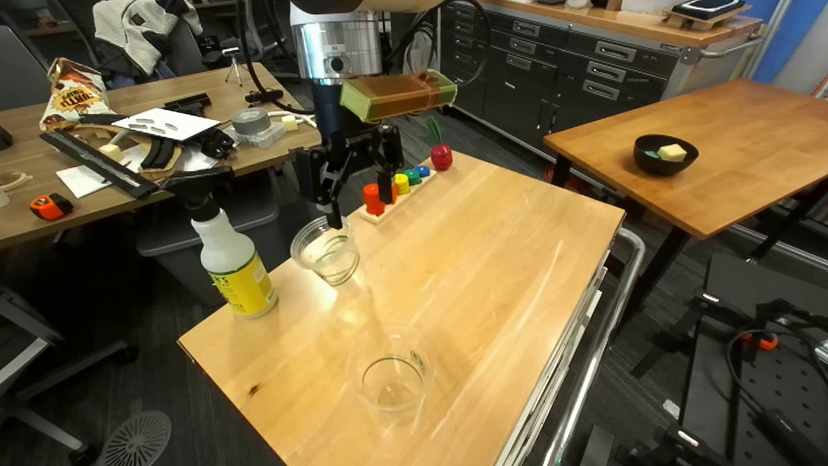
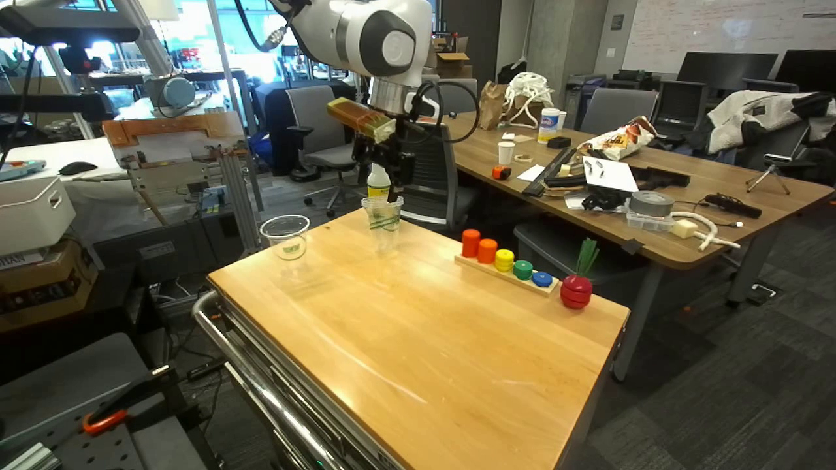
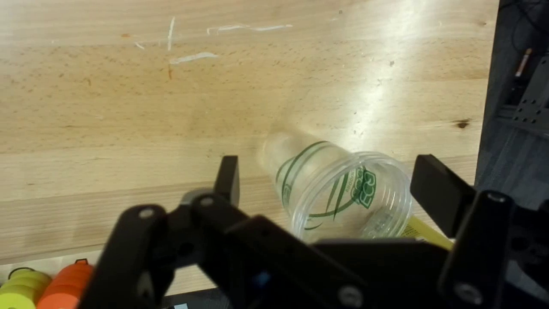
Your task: Stack the cups
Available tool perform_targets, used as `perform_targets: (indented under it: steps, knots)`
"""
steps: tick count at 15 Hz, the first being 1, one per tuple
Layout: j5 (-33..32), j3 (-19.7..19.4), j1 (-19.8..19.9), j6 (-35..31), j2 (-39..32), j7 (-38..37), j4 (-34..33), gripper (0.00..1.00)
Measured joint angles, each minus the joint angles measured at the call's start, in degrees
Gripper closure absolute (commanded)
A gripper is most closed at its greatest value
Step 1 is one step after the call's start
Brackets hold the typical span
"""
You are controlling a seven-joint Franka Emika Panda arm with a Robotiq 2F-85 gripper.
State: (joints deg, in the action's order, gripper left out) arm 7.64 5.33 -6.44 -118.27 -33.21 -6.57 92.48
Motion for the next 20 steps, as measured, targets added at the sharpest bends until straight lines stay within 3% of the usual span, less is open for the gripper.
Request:
perform_targets:
  steps: [19,20]
  knots:
    - [-0.62,-2.38,0.77,-0.08,-4.61,-0.12,-2.23,0.0]
    - [-0.62,-2.35,0.76,-0.08,-5.16,-0.12,-2.66,0.05]
